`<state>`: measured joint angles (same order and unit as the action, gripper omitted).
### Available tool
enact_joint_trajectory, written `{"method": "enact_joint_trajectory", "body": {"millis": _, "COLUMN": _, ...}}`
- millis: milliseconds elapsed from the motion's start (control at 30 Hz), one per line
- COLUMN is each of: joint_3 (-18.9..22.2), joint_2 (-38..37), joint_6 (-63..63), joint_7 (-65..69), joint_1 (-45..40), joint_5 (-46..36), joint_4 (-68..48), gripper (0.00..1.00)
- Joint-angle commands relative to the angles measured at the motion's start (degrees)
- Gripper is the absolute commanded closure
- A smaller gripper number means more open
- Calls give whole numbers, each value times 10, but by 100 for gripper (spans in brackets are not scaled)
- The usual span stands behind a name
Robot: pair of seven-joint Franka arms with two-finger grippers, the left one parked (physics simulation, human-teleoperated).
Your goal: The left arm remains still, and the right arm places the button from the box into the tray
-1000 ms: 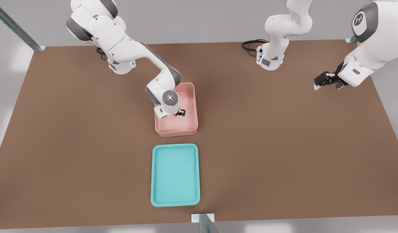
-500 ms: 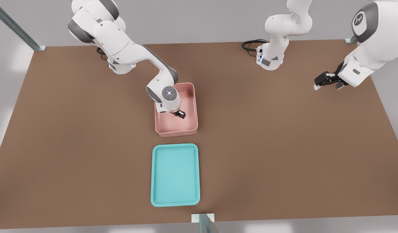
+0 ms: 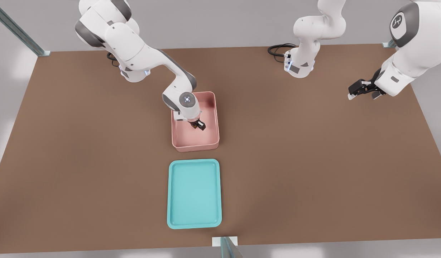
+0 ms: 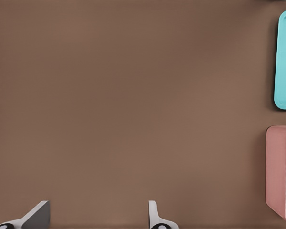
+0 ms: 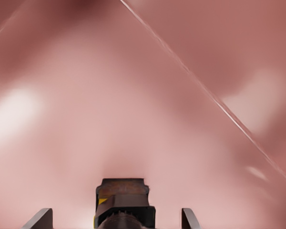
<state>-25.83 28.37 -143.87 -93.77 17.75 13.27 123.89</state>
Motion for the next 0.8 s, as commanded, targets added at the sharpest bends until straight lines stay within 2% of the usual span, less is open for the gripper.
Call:
{"method": "enact_joint_trajectory", "body": {"millis": 0, "joint_3": 0, "joint_2": 2, "joint_6": -18, "joint_7": -68, "joint_1": 1, "joint_5": 8, "joint_4": 3, "gripper": 0}}
{"method": "enact_joint_trajectory", "body": {"millis": 67, "joint_3": 0, "joint_2": 5, "joint_6": -18, "joint_7": -68, "joint_1": 4, "joint_5": 8, "joint_4": 3, "gripper": 1}}
{"method": "enact_joint_trajectory", "body": {"millis": 133, "joint_3": 0, "joint_2": 6, "joint_6": -18, "joint_7": -66, "joint_1": 4, "joint_5": 9, "joint_4": 2, "gripper": 17}}
{"method": "enact_joint_trajectory", "body": {"millis": 200, "joint_3": 0, "joint_2": 8, "joint_6": -17, "joint_7": -64, "joint_1": 4, "joint_5": 10, "joint_4": 2, "gripper": 28}}
{"method": "enact_joint_trajectory", "body": {"millis": 333, "joint_3": -4, "joint_2": 19, "joint_6": -18, "joint_7": -62, "joint_1": 4, "joint_5": 31, "joint_4": 6, "gripper": 32}}
{"method": "enact_joint_trajectory", "body": {"millis": 400, "joint_3": -5, "joint_2": 20, "joint_6": -17, "joint_7": -55, "joint_1": 4, "joint_5": 31, "joint_4": 7, "gripper": 52}}
{"method": "enact_joint_trajectory", "body": {"millis": 433, "joint_3": -6, "joint_2": 20, "joint_6": -17, "joint_7": -52, "joint_1": 4, "joint_5": 31, "joint_4": 7, "gripper": 55}}
{"method": "enact_joint_trajectory", "body": {"millis": 533, "joint_3": -40, "joint_2": 5, "joint_6": -11, "joint_7": -48, "joint_1": -24, "joint_5": 31, "joint_4": 5, "gripper": 60}}
{"method": "enact_joint_trajectory", "body": {"millis": 567, "joint_3": -97, "joint_2": 4, "joint_6": 7, "joint_7": -41, "joint_1": -90, "joint_5": 31, "joint_4": -1, "gripper": 61}}
{"method": "enact_joint_trajectory", "body": {"millis": 600, "joint_3": -112, "joint_2": -8, "joint_6": 14, "joint_7": -33, "joint_1": -108, "joint_5": 31, "joint_4": -7, "gripper": 63}}
{"method": "enact_joint_trajectory", "body": {"millis": 700, "joint_3": -121, "joint_2": -22, "joint_6": 73, "joint_7": 42, "joint_1": -134, "joint_5": 39, "joint_4": -116, "gripper": 63}}
{"method": "enact_joint_trajectory", "body": {"millis": 767, "joint_3": -114, "joint_2": -15, "joint_6": 72, "joint_7": 159, "joint_1": -177, "joint_5": 38, "joint_4": -182, "gripper": 63}}
